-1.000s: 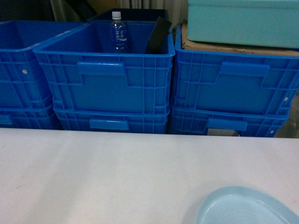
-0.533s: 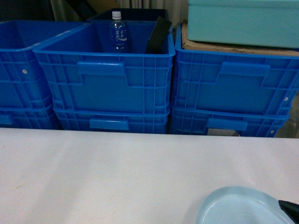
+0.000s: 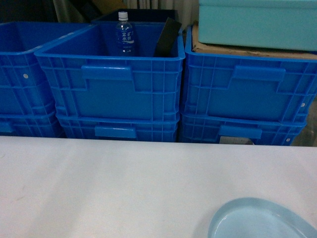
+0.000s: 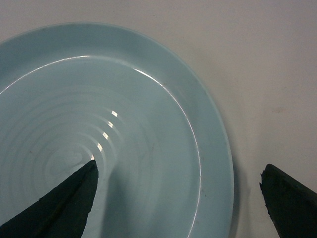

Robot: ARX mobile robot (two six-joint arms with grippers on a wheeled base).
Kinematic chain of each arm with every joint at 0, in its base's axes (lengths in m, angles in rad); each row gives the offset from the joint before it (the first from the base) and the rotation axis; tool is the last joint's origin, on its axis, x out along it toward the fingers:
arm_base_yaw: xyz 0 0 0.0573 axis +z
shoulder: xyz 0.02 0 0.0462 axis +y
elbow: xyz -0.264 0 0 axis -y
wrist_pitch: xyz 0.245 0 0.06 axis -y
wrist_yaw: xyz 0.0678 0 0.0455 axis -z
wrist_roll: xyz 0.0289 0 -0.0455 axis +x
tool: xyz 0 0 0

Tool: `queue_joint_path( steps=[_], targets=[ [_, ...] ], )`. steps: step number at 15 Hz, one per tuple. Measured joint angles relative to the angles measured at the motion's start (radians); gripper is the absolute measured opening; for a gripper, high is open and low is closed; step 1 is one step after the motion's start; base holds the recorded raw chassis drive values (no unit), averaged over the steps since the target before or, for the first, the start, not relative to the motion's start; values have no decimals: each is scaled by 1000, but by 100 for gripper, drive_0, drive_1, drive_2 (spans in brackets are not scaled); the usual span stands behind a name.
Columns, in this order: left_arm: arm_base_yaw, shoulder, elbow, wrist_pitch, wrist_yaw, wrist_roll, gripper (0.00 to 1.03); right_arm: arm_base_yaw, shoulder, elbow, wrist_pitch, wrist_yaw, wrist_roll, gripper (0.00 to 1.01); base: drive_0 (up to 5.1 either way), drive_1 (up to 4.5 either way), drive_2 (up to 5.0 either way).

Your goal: Place blue tray on left shelf second layer neatly

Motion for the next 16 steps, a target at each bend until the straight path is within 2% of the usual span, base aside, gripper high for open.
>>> queue_joint_path(
  steps=[6, 9, 10, 13, 16],
  targets=[
    [0, 0, 0, 0, 0, 0, 98, -50, 114, 3, 108, 0, 4, 98, 0, 0, 0],
    [0, 0, 0, 0, 0, 0, 98, -68, 159, -4, 168, -20, 3, 96, 0, 0, 0],
    [0, 0, 0, 0, 0, 0, 98, -79, 169, -13, 190, -23, 4, 91, 0, 0, 0],
    [0, 0, 0, 0, 0, 0, 98, -97, 174, -22, 204, -21, 19, 59, 0, 0, 0],
    [0, 0, 0, -1, 0, 0, 98, -96, 156, -37, 194, -13, 58, 26, 0, 0, 0]
  ],
)
